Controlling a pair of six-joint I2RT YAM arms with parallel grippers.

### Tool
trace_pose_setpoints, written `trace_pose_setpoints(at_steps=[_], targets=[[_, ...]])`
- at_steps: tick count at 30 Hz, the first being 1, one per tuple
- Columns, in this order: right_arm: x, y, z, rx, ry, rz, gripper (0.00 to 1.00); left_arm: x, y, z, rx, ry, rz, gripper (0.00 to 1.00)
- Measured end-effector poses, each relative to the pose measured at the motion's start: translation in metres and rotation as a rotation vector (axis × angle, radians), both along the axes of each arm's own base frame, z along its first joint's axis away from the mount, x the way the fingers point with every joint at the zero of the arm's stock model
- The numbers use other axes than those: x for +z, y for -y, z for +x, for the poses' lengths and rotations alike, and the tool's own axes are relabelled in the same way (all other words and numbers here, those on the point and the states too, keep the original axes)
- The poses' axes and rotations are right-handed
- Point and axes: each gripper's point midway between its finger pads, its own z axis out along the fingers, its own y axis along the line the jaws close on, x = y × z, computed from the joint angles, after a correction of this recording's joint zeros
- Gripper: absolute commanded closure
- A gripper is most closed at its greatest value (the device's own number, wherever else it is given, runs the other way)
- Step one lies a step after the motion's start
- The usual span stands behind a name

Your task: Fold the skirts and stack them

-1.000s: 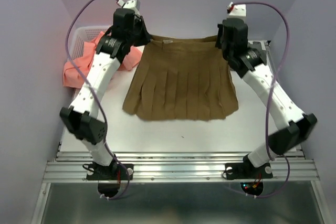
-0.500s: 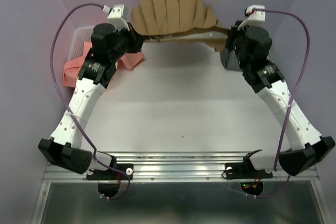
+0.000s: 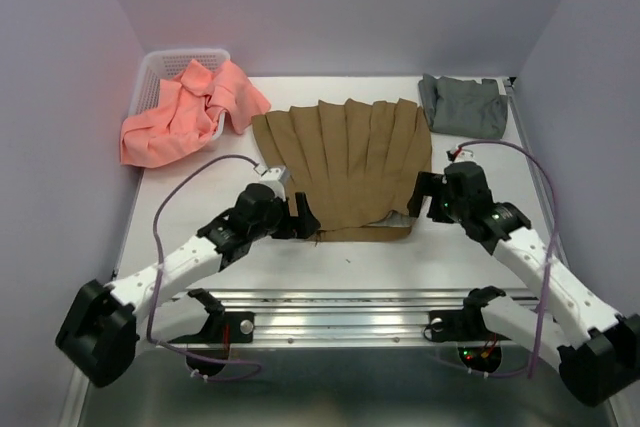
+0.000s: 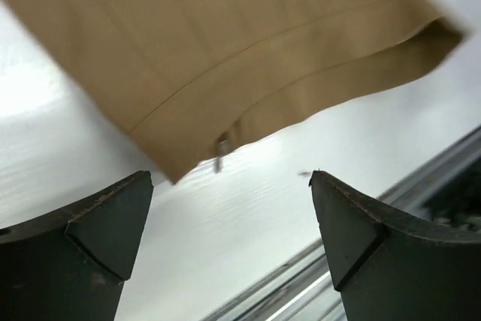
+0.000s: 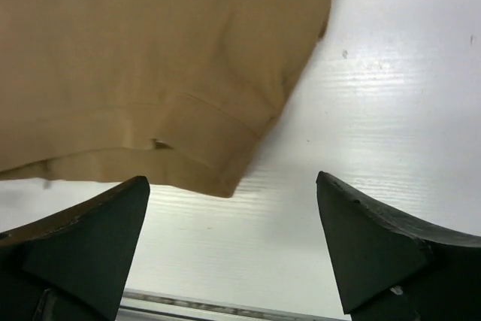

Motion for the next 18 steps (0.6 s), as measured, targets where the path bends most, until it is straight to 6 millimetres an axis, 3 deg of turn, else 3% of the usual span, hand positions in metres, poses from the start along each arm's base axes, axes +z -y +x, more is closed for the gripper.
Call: trace_pose_setpoints(at_steps=[2, 3, 6, 8, 11, 14, 18], targets=[[0.027, -0.002, -0.003, -0.005, 0.073, 0.054, 0.0, 0.036, 0.007, 0.003, 0.017, 0.091, -0.077, 0.01], [0.048, -0.004, -0.003, 0.001, 0.13, 0.092, 0.0, 0.065, 0.008, 0.006, 0.032, 0.159, -0.133, 0.01], [0.091, -0.014, 0.0, 0.03, 0.232, 0.172, 0.0, 0.127, 0.007, 0.017, 0.081, 0.293, -0.238, 0.01], [0.1, -0.02, 0.003, 0.051, 0.251, 0.197, 0.0, 0.146, 0.005, 0.023, 0.113, 0.336, -0.258, 0.01], [0.093, -0.029, 0.012, 0.076, 0.23, 0.208, 0.0, 0.146, 0.004, 0.036, 0.157, 0.337, -0.225, 0.01], [0.069, -0.039, 0.028, 0.085, 0.156, 0.186, 0.0, 0.134, 0.014, 0.053, 0.161, 0.298, -0.169, 0.01], [0.042, -0.062, 0.054, 0.126, 0.044, 0.188, 0.0, 0.1, 0.045, 0.083, 0.116, 0.194, -0.086, 0.01]])
